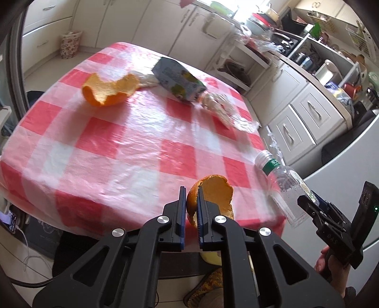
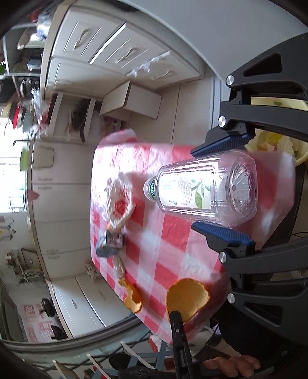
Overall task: Collect trash
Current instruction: 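Carry the bottle and orange peel to the yellow bucket and open both tools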
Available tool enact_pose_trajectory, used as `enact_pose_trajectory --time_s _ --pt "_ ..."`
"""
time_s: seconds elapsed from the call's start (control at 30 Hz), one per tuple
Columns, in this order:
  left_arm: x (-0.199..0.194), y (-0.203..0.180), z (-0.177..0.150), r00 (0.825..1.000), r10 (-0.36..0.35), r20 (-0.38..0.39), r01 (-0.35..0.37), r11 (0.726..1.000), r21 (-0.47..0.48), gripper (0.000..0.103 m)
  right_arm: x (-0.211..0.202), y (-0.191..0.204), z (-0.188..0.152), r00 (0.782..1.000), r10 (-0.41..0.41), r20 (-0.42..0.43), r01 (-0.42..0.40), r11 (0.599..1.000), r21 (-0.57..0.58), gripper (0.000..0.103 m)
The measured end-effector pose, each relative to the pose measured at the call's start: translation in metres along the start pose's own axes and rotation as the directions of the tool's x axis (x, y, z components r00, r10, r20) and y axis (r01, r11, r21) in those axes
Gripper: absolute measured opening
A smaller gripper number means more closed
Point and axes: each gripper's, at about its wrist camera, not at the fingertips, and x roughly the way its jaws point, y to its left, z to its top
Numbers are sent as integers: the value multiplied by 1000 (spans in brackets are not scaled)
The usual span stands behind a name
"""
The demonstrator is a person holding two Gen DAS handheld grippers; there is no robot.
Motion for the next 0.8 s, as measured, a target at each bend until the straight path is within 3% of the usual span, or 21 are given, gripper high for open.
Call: enact_pose_trajectory --time_s 0.33,0.47,0.5,0.57,0.8 --pt "8 -65 -20 996 -75 -52 79 992 94 7 -38 -78 -44 994 -106 -5 105 976 189 55" --pt "16 -102 -29 992 -103 -77 113 983 144 7 -30 -102 -61 991 -120 -58 130 960 249 54" --pt "16 -108 -31 991 -109 -81 120 981 152 7 -24 -107 -64 990 -114 -79 131 956 262 46" --pt "21 -125 -35 988 -123 -92 137 976 170 7 -12 -116 -66 987 -95 -131 129 948 290 46" --pt "38 -171 -52 980 -143 -136 172 956 236 7 -19 -137 -60 993 -95 -70 115 912 393 46"
